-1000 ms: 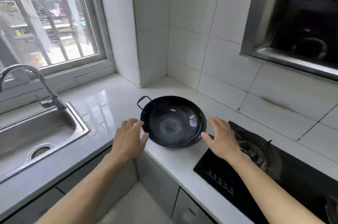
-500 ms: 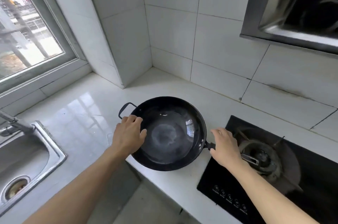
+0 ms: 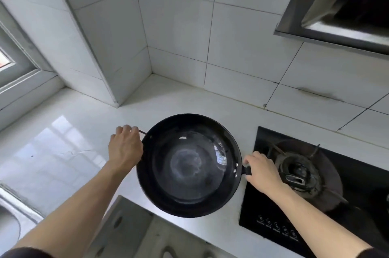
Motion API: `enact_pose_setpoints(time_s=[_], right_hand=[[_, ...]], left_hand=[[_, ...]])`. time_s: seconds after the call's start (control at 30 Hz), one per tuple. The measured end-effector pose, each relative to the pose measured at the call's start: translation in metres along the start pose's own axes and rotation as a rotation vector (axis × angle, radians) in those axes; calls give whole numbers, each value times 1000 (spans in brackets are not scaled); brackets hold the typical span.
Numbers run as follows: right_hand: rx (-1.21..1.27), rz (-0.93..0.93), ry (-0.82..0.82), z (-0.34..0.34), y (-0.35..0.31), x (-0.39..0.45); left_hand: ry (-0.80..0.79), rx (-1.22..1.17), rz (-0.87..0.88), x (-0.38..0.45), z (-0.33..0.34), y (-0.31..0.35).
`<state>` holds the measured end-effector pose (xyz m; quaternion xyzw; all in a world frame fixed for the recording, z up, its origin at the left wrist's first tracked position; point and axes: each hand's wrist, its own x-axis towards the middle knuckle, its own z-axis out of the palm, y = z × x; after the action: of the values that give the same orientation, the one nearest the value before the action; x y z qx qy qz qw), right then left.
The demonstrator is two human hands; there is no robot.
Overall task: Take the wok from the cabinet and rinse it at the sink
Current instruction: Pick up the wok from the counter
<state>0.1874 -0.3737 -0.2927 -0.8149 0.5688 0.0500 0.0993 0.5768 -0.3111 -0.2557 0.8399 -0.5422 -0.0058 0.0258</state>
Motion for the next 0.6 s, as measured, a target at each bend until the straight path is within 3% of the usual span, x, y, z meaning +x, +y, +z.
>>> enact_pose_setpoints(time_s=[0.6], right_hand=[[-61,11,66,22,8,-7]], left_hand=[[53,-106,162,27,24,-38]])
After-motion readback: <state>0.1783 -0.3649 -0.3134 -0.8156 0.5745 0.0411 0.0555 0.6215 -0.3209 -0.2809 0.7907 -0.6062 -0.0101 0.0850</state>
